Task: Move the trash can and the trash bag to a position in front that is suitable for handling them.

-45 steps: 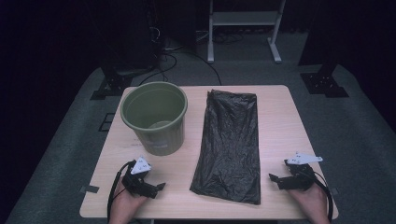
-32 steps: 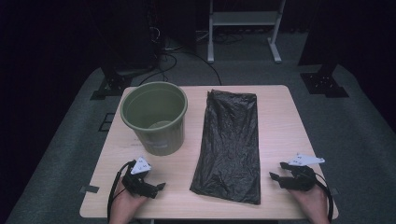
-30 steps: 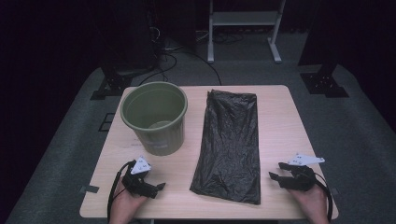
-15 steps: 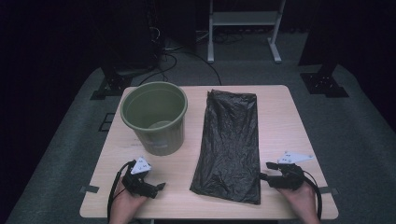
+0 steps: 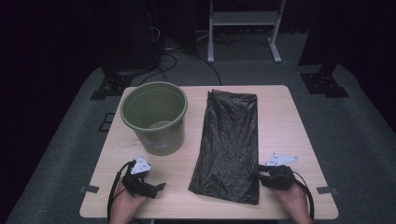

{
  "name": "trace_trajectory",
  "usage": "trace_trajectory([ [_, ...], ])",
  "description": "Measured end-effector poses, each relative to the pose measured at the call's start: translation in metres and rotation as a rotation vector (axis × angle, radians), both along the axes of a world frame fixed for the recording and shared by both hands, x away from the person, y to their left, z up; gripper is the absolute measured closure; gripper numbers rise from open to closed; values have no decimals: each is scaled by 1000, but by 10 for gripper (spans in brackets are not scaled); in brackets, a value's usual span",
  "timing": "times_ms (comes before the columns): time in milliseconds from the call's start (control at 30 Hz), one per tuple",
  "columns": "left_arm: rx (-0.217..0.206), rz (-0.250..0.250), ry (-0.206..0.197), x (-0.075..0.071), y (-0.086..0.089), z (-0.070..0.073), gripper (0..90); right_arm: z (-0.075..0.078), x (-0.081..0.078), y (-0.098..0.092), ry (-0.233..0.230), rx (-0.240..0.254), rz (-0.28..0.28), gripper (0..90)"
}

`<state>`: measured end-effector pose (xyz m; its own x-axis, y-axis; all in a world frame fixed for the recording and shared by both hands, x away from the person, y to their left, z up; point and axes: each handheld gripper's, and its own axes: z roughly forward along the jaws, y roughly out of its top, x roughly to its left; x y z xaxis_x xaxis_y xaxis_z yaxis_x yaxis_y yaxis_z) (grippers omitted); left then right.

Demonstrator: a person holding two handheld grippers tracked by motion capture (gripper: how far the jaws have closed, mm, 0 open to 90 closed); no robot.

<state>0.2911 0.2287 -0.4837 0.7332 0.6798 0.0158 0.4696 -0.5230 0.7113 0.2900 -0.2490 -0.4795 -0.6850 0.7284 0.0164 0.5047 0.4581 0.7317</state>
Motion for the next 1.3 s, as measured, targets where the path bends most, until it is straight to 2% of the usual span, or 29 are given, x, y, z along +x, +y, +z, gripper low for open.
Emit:
trace_trajectory([
  [100, 0, 0, 0, 0, 0, 0, 0, 0, 0, -3, 7, 2, 9, 883],
  [133, 0, 0, 0, 0, 0, 0, 0, 0, 0, -4, 12, 4, 9, 900],
  [433, 0, 0, 0, 0, 0, 0, 0, 4, 0, -17, 9, 7, -24, 900],
  [667, 0, 0, 0, 0, 0, 0, 0, 7, 0, -39, 10, 4, -67, 900],
  [967, 0, 0, 0, 0, 0, 0, 0, 8, -3, -66, 21, 14, -95, 900],
  [1033, 1, 0, 0, 0, 0, 0, 0, 8, -4, -77, 21, 21, -103, 900],
  [1300, 0, 0, 0, 0, 0, 0, 0, 8, -4, -104, 16, 3, -168, 900],
])
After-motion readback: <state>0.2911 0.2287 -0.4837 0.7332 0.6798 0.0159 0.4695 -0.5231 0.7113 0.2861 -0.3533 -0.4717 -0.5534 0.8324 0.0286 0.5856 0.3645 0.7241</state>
